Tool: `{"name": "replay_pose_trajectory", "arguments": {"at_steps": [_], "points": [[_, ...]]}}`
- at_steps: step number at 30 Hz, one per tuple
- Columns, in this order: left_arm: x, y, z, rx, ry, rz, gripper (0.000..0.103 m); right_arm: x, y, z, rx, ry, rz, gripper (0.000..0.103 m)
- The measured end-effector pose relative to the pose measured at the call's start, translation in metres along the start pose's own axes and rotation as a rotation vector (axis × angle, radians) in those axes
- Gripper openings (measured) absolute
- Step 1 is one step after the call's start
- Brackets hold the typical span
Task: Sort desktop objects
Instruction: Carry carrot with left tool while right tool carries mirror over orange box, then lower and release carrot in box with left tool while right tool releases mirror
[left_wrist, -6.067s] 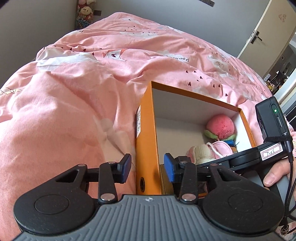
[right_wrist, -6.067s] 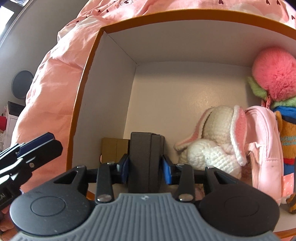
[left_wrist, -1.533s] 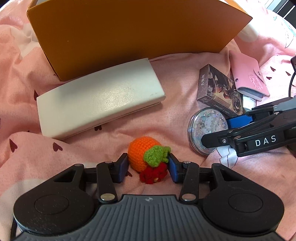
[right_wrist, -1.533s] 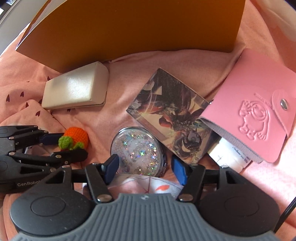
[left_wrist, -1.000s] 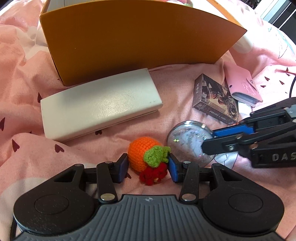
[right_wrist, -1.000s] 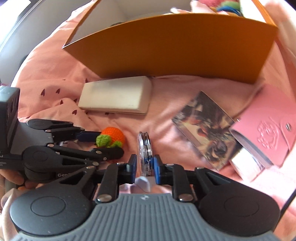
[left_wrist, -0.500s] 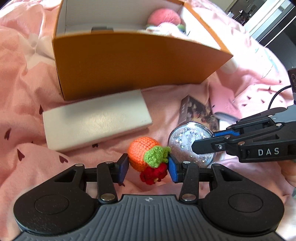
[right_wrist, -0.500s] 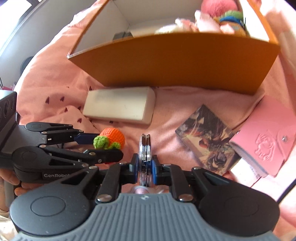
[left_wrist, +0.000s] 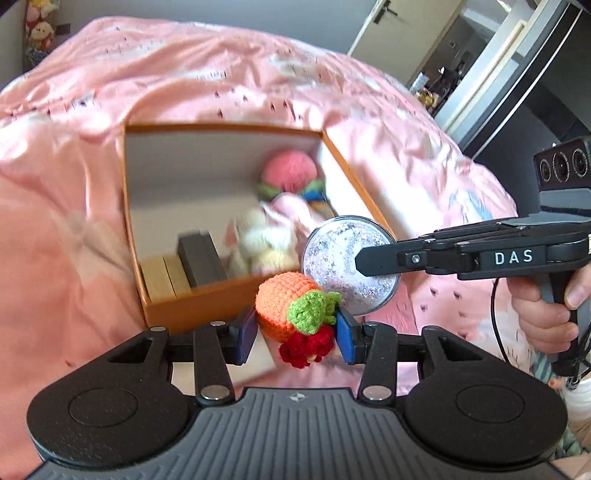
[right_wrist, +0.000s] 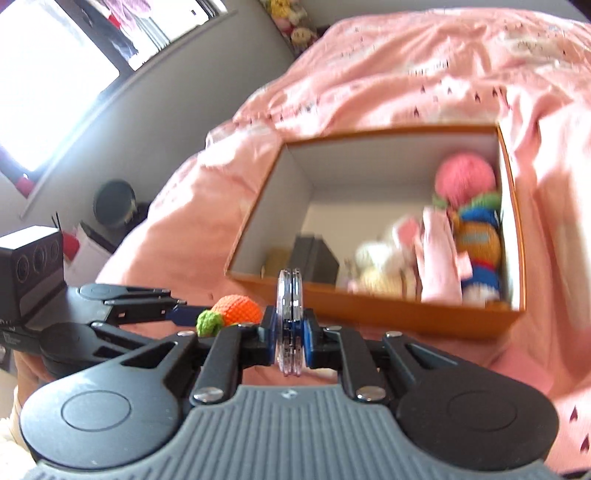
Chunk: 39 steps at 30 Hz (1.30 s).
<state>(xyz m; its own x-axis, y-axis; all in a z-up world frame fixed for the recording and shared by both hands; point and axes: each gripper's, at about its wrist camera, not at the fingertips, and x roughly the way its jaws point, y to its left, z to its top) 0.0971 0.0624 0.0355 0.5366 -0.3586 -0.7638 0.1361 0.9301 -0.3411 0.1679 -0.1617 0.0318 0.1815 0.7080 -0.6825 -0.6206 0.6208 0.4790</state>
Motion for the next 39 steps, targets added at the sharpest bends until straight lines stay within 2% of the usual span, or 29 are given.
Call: {"name": "replay_pose_trajectory", "arguments": {"at_steps": [3, 6, 10, 18, 24, 26, 31, 33, 39], "points": [[-0.003, 0.006, 0.02, -0.002, -0.041, 0.052, 0.051, 0.01, -0.003, 0.024, 0.02, -0.041, -0.002, 0.015], [0.002, 0.017, 0.036, -0.011, -0.056, 0.081, 0.051, 0.031, -0.007, 0.04, 0.034, -0.039, -0.029, 0.015], [0.015, 0.029, 0.05, -0.021, -0.054, 0.134, 0.051, 0.069, -0.015, 0.049, 0.036, 0.017, -0.08, 0.015], [0.039, 0.046, 0.066, -0.009, -0.025, 0.146, 0.051, 0.126, -0.033, 0.044, 0.089, 0.157, -0.113, 0.015], [0.062, 0.049, 0.076, 0.039, 0.023, 0.148, 0.051, 0.148, -0.04, 0.034, 0.093, 0.254, -0.126, 0.016], [0.071, 0.051, 0.08, 0.052, 0.048, 0.157, 0.051, 0.152, -0.043, 0.03, 0.094, 0.279, -0.116, 0.018], [0.093, 0.053, 0.087, 0.106, 0.118, 0.195, 0.051, 0.146, -0.043, 0.031, 0.062, 0.274, -0.094, 0.021], [0.101, 0.051, 0.09, 0.135, 0.149, 0.212, 0.051, 0.14, -0.043, 0.035, 0.055, 0.267, -0.078, 0.027], [0.127, 0.051, 0.098, 0.194, 0.248, 0.276, 0.051, 0.126, -0.046, 0.044, 0.04, 0.252, -0.054, 0.027]]}}
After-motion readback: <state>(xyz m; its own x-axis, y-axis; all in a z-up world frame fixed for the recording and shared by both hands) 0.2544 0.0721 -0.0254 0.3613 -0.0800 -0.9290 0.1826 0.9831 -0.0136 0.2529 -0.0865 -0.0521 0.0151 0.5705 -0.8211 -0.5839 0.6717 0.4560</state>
